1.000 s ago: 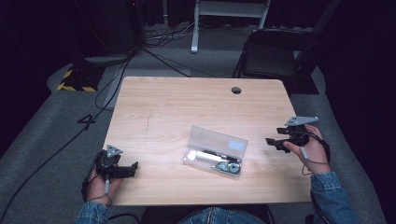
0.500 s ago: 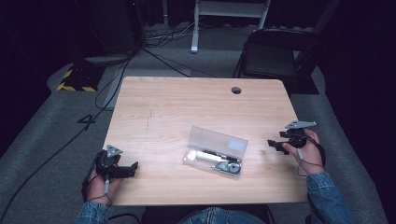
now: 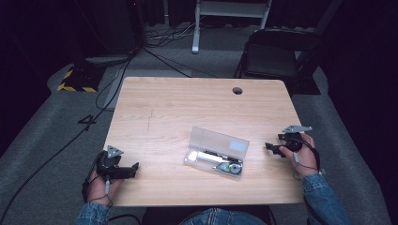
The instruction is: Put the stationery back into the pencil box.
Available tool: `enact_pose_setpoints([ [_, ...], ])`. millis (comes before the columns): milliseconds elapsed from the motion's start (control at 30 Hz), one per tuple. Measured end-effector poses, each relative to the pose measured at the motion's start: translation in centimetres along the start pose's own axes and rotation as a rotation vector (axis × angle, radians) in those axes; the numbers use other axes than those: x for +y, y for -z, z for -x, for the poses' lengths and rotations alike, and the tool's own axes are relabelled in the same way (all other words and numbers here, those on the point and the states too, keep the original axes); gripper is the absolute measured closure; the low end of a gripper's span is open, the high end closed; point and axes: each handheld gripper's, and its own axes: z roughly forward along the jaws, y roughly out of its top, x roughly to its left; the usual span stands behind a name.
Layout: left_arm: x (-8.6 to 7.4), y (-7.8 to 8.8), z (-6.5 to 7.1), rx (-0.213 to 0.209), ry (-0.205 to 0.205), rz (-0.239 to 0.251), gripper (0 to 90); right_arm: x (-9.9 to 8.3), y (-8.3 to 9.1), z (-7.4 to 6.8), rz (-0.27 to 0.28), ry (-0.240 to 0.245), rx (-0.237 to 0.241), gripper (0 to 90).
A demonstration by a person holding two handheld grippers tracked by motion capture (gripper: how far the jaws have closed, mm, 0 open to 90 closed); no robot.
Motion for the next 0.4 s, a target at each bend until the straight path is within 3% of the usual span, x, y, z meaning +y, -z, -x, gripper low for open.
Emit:
enact_pose_setpoints([
  [200,0.00,0.00,0.00,-0.001,0.000,0.000,0.3,-0.03,-0.53,0.16,0.004,0.017,0.014,5.0],
  [400,-0.02,0.02,0.03,0.001,0.002,-0.001,0.3,0.08,-0.71,0.13,-0.008,0.027,0.016,1.6],
])
